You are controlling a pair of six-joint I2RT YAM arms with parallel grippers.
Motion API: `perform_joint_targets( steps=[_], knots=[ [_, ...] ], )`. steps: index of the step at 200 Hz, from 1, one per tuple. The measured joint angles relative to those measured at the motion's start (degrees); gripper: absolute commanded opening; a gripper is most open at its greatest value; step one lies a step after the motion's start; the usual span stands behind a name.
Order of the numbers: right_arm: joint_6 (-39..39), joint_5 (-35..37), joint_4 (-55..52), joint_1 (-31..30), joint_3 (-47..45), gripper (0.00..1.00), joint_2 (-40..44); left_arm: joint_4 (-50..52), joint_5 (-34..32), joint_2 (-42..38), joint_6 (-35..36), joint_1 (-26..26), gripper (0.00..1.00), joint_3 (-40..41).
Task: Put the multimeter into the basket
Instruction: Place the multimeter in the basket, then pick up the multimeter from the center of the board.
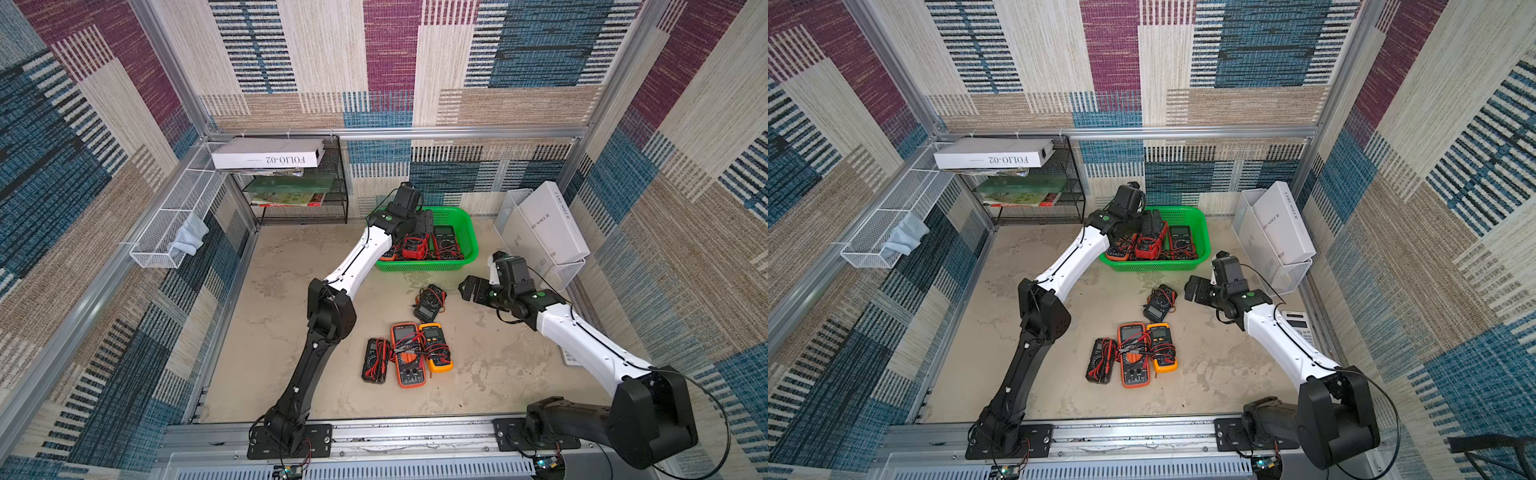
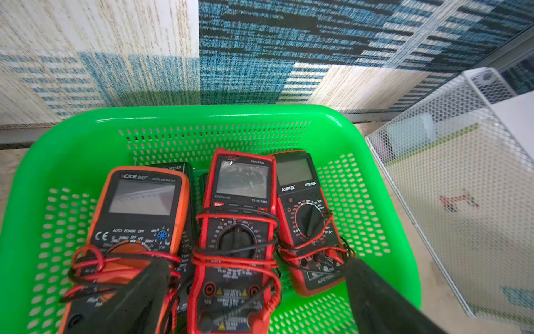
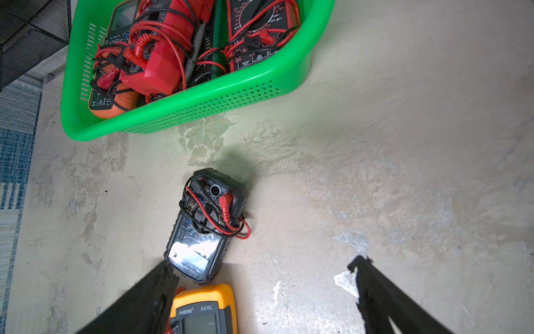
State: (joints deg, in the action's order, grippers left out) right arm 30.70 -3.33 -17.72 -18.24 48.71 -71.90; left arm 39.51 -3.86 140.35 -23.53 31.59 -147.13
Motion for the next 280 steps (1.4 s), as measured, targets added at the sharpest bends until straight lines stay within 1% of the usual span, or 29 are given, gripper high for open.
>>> perform_joint_targets(
  steps=[21, 52, 86, 111, 141, 175, 191, 210, 232, 256, 280],
  knots=[
    [0.28, 0.0, -0.04, -0.81, -0.52, 0.99, 0.74, 0.76, 0.85, -5.57, 0.39, 0.37, 1.0, 6.23],
    [1.33, 0.09, -0.55, -2.89, -1.29, 1.0, 1.66, 1.75, 1.57, -14.4, 0.39, 0.92, 1.0, 18.23],
    [2.64, 1.33, -0.79, -5.95, -2.47, 1.0, 2.99, 1.14, 2.12, -24.37, -0.42, 2.03, 1.0, 34.23],
    [3.61, 2.21, -0.9, -8.28, -3.85, 0.99, 3.76, -0.22, 2.1, -31.82, -2.12, 3.06, 1.0, 46.8],
    [5.05, 3.58, -1.05, -11.61, -5.66, 1.0, 4.52, -1.79, 1.68, -39.36, -5.16, 4.07, 1.0, 59.25],
    [6.36, 5.31, -1.22, -15.41, -7.52, 0.99, 3.93, -3.48, 0.76, -47.32, -8.09, 4.92, 1.0, 70.99],
    [7.15, 5.92, -1.22, -15.8, -7.78, 1.0, 2.78, -4.2, 0.55, -50.77, -9.51, 5.01, 1.0, 76.52],
    [7.76, 7.04, -1.2, -15.98, -6.47, 1.0, 0.11, -4.61, -0.13, -53.99, -10.8, 5.03, 1.0, 81.96],
    [8.55, 7.87, -0.87, -16.17, -2.62, 0.99, -4.52, -5.01, -1.31, -56.43, -12.07, 5.05, 1.0, 85.99],
    [9.51, 8.9, -0.59, -16.24, 2.69, 1.0, -10.99, -5.07, -2.36, -57.42, -13.03, 5.01, 1.0, 88.15],
    [11.02, 9.7, -0.55, -16.28, 6.86, 1.0, -16.65, -5.05, -2.91, -57.31, -13.53, 4.87, 1.0, 88.54]
  ],
)
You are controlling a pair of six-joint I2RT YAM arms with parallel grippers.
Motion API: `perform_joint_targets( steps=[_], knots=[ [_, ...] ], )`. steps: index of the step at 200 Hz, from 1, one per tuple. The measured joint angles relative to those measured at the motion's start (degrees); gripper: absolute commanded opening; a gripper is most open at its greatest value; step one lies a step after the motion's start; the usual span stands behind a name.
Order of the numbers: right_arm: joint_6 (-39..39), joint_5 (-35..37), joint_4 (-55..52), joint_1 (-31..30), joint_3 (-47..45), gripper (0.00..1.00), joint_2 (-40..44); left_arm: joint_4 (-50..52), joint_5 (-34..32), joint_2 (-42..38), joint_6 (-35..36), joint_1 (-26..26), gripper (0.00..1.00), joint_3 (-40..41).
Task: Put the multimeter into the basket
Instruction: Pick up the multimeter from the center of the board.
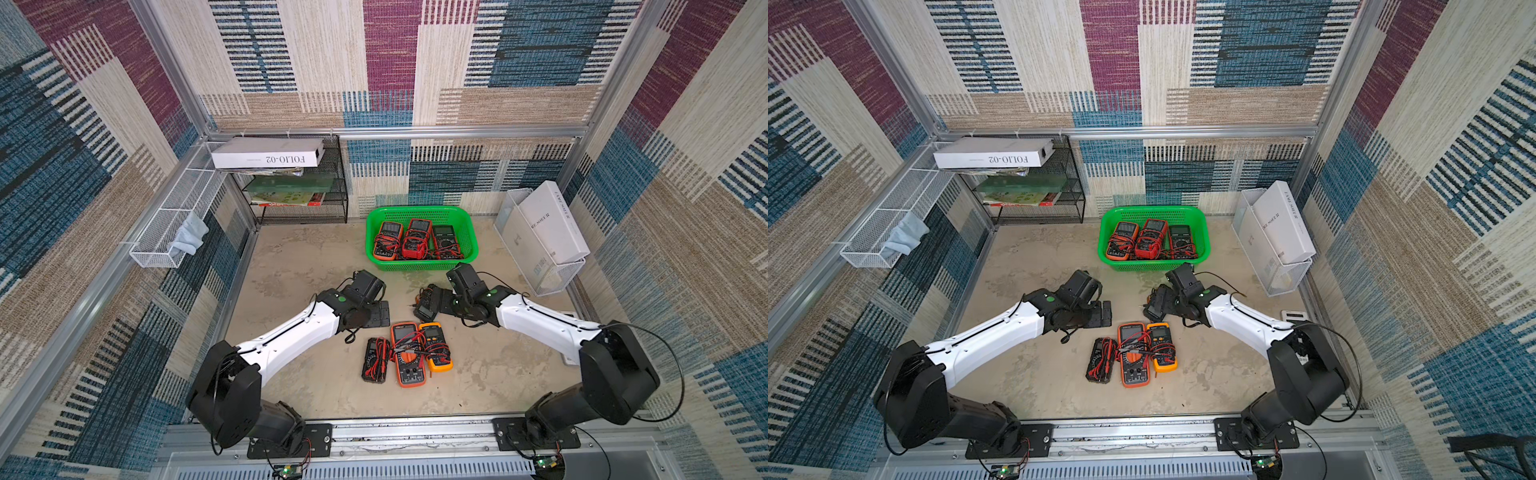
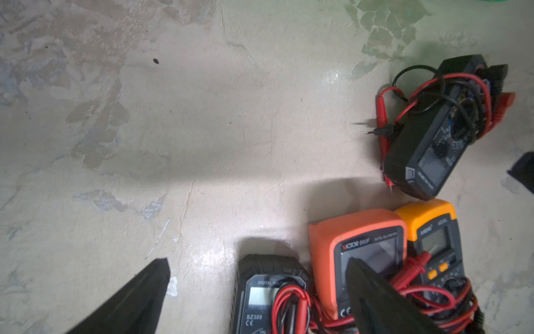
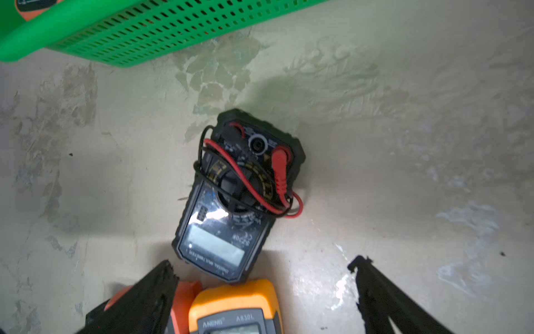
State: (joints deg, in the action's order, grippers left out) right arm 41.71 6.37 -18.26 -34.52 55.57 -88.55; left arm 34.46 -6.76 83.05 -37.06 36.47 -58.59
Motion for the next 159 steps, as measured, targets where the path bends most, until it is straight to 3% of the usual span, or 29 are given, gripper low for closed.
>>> perform_joint_targets(
  steps=[139, 159],
  knots=[
    [4.52, 2.51, -1.64, -1.79, 14.71, 1.0, -20.61, -1.53, 2.19, 0.48, 1.86, -5.11, 1.0, 0.61],
    [4.59, 3.74, -1.9, -2.14, 15.58, 0.94, -21.59, -2.03, 2.27, 0.48, 1.97, -5.53, 1.0, 0.63]
  ],
)
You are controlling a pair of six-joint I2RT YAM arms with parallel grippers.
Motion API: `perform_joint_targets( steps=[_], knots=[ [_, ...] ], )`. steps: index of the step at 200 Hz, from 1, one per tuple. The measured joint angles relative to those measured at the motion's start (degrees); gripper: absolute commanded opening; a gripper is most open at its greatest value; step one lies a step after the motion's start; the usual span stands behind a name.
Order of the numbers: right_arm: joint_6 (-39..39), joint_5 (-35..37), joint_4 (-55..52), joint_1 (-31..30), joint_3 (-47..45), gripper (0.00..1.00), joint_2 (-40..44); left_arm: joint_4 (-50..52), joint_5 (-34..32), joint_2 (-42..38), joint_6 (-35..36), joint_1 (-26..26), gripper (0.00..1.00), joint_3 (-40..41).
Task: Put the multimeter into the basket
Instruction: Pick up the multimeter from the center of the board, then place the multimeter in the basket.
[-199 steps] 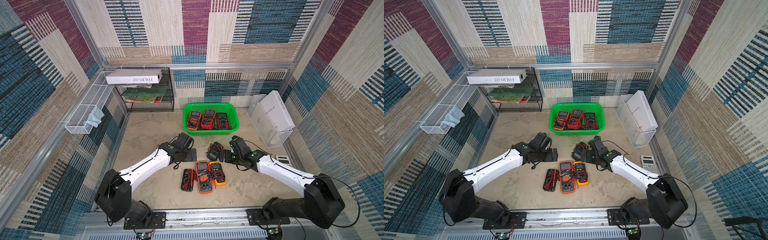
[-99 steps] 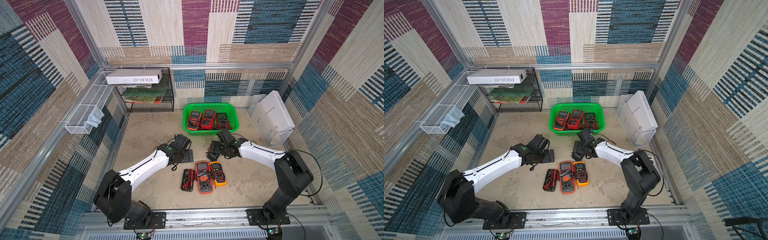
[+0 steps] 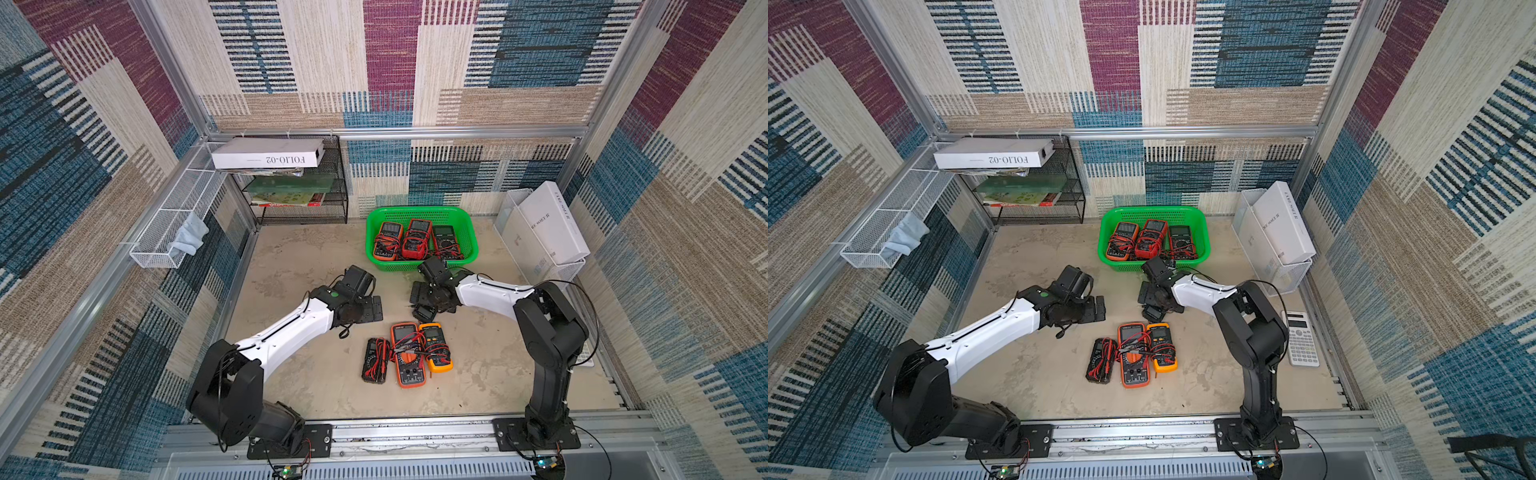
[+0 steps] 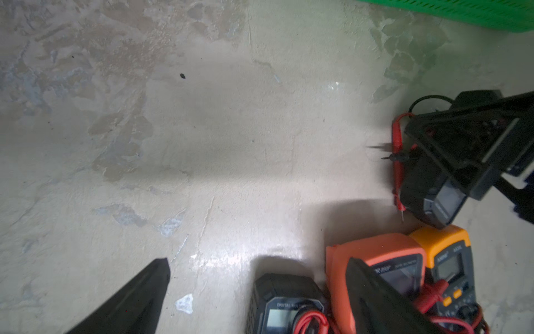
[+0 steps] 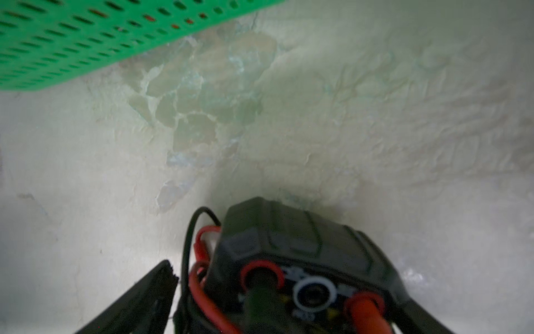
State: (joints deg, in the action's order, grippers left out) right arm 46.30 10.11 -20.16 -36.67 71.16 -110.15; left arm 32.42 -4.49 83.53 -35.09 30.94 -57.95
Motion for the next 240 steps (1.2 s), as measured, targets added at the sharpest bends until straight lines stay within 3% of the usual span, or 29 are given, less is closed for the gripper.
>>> perform_joint_targets(
  steps=[52, 150, 190, 240],
  knots=[
    [0.39, 0.42, -0.57, -0.13, -2.12, 0.66, 2.21, -1.07, 1.53, 0.0, 0.0, -0.39, 1.0, -0.17],
    [-1.81, 4.87, -4.72, 0.61, -3.58, 0.65, 17.81, -1.03, 2.47, -0.02, 0.85, -0.57, 1.0, -2.62],
    [-5.75, 5.44, -5.68, 6.34, 1.4, 0.65, 21.33, -0.59, 2.32, -0.39, 1.31, -0.55, 1.0, -3.52],
    [-10.62, 2.95, -5.51, 14.14, 10.12, 0.66, 18.43, -0.07, 2.36, -0.35, 1.66, -0.55, 1.0, -4.0]
  ],
)
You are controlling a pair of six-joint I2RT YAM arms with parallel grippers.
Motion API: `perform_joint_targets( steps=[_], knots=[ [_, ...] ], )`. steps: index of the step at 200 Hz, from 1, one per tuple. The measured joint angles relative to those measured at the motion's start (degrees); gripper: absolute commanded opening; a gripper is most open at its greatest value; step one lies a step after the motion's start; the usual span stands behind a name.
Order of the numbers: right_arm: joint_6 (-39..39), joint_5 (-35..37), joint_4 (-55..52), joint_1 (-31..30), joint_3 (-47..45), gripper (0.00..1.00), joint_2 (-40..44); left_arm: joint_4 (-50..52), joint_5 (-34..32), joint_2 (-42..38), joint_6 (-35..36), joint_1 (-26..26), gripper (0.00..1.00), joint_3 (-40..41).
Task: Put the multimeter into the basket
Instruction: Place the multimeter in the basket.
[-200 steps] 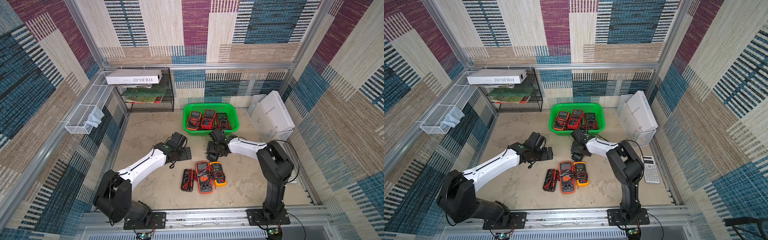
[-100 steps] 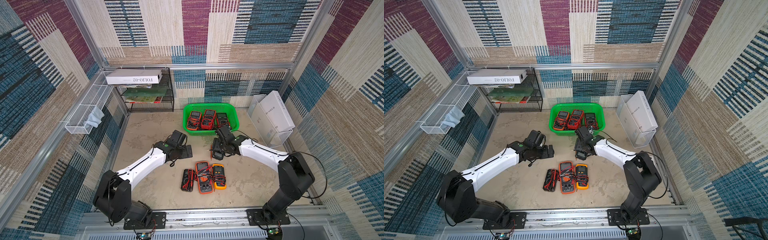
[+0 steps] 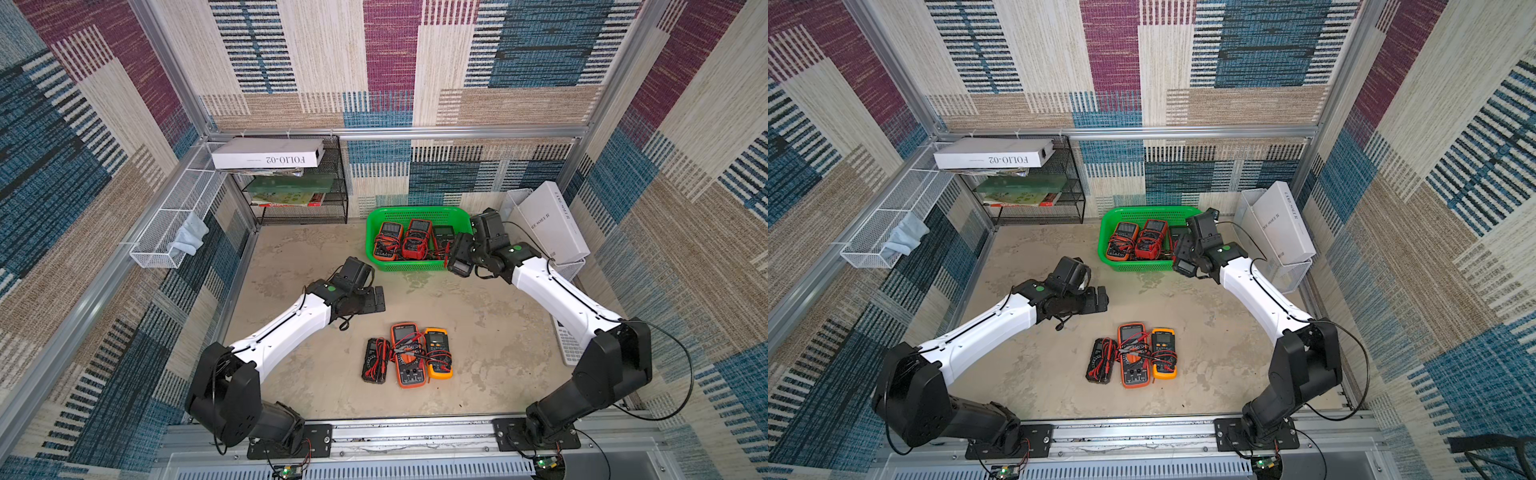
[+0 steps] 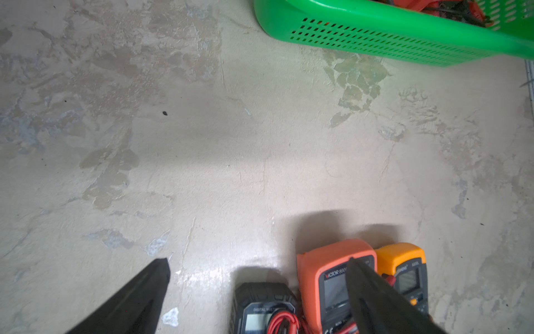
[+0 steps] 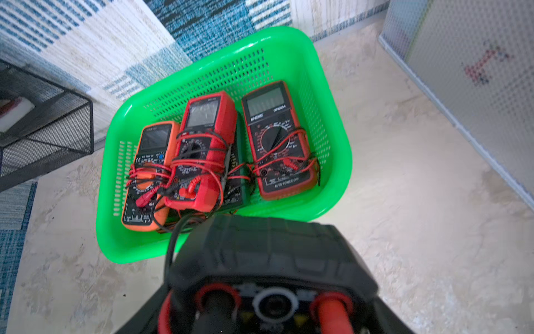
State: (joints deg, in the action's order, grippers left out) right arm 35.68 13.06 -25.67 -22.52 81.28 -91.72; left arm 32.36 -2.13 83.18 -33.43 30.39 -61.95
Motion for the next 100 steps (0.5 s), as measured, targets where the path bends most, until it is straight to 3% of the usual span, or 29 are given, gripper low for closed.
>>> perform_joint_targets(
  steps=[100],
  knots=[
    [-11.67, -5.18, -0.59, 4.59, 23.54, 0.67, -24.85, 1.25, 0.61, 1.64, -0.24, 0.26, 1.0, -1.29]
  ],
)
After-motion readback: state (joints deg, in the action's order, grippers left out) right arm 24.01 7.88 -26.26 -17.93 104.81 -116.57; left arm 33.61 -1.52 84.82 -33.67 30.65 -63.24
